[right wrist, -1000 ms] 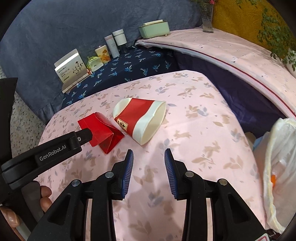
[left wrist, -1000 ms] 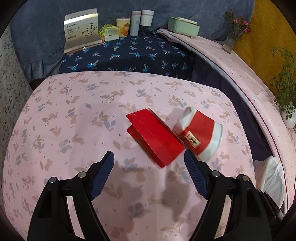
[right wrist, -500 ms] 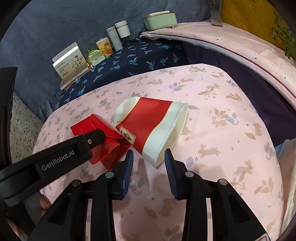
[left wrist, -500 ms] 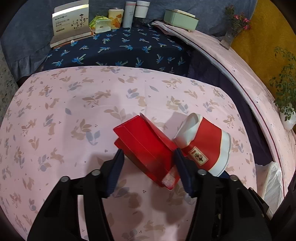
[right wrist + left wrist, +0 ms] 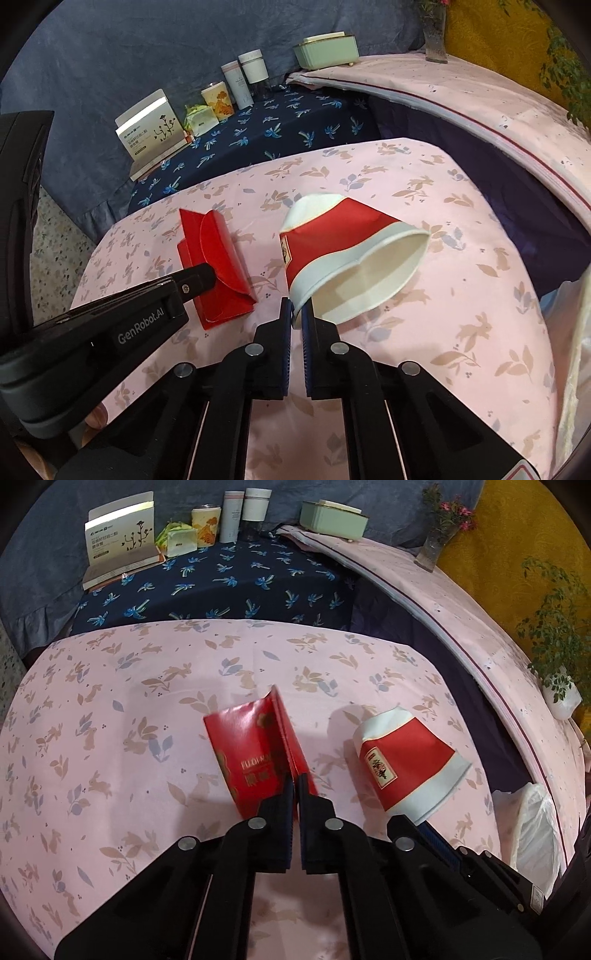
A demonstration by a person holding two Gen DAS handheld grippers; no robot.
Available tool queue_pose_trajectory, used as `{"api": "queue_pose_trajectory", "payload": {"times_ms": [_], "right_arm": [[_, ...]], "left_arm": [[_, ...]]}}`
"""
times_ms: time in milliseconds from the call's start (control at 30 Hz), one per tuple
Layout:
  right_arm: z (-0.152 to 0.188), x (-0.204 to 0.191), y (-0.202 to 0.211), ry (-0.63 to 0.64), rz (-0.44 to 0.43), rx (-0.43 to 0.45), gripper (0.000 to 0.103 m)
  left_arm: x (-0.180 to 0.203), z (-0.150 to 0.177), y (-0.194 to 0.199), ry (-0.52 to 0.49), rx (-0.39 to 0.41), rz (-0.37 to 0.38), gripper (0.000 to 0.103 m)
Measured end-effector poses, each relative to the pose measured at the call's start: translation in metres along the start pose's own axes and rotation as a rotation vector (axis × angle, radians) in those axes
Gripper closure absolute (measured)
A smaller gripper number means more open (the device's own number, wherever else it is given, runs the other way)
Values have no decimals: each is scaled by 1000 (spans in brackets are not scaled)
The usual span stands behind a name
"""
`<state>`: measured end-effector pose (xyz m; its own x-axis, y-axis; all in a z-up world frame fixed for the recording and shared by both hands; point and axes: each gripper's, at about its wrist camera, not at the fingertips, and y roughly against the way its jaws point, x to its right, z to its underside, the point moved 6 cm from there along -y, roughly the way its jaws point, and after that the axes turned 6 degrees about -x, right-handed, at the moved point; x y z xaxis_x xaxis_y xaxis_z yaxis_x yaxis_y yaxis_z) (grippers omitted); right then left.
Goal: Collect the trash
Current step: 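Grasp the red box with the left tool while the right tool grasps the red-white cup, then carry the red box and red-white cup over the bin with both tools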
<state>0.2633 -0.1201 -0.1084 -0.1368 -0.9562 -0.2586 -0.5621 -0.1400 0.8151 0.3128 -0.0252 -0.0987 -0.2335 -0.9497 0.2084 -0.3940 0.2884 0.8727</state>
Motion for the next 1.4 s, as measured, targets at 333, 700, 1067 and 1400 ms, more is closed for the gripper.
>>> {"api": "queue_pose_trajectory", "payload": {"times_ms": [333, 700, 1067, 1400], "right_arm": [[14, 29, 50, -44, 28, 59, 100], [40, 94, 116, -134, 79, 134, 100], [73, 175, 170, -252, 147, 191, 100], [103, 234, 197, -338, 191, 205, 100]], "left_arm": [[43, 23, 30, -58, 24, 21, 103], [118, 57, 52, -168, 32, 56, 103], [206, 89, 64, -296, 32, 104, 103], [278, 118, 65, -415, 5, 168, 103]]}}
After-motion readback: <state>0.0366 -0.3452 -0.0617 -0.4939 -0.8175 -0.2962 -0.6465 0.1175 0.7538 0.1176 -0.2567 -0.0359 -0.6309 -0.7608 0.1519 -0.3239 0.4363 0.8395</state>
